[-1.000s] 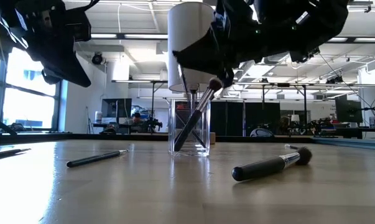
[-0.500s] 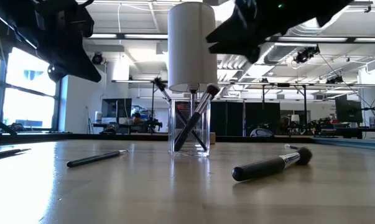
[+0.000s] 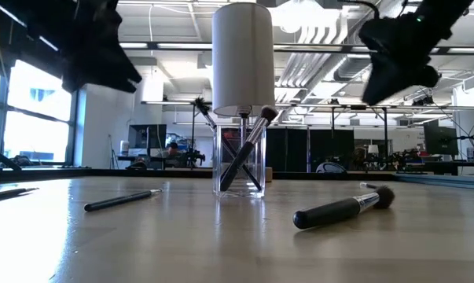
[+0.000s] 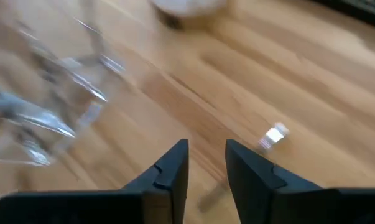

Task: Put items in baskets/containers
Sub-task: Put the black eyeshadow brush into the transparent organizer

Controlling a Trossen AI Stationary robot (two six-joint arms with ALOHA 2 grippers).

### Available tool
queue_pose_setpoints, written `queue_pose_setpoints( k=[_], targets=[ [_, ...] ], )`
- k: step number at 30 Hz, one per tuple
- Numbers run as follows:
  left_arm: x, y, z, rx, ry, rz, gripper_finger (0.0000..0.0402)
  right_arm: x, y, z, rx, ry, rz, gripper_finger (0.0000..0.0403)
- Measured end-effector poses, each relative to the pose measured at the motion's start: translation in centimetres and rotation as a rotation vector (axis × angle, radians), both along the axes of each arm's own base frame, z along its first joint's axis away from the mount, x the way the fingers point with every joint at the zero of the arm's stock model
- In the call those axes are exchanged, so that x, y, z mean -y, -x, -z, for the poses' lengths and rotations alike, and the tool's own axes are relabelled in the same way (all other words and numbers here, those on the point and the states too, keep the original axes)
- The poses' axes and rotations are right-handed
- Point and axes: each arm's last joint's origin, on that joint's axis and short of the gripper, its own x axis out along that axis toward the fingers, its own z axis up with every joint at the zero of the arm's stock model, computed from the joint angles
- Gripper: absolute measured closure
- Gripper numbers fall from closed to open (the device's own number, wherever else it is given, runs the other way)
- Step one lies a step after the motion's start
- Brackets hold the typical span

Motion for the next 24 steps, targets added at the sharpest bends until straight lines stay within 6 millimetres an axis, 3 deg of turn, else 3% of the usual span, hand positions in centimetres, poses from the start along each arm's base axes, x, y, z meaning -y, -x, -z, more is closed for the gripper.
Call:
queue_pose_setpoints(
  k=[6, 12, 18, 24],
  targets=[
    [0.5, -1.7, -2.0, -0.15, 0.052, -0.107, 0.0286, 0.1, 1.1, 0.9, -0.146, -0.014, 0.049, 0.0324],
    [1.1, -1.9, -2.1, -0.449, 0.328, -0.412, 0.0287, 0.2, 1.1, 0.9, -0.171, 0.047, 0.026, 0.0332],
    [1.6, -1.1, 1.1, -0.682, 0.565, -0.658, 0.0287, 0.2, 1.1, 0.9, -0.204, 0.085, -0.031, 0.0332],
    [1.8, -1.3, 5.1, -0.596, 0.723, -0.664, 0.0287, 0.2, 1.1, 0.9, -0.231, 0.112, -0.08, 0.0332]
  ],
)
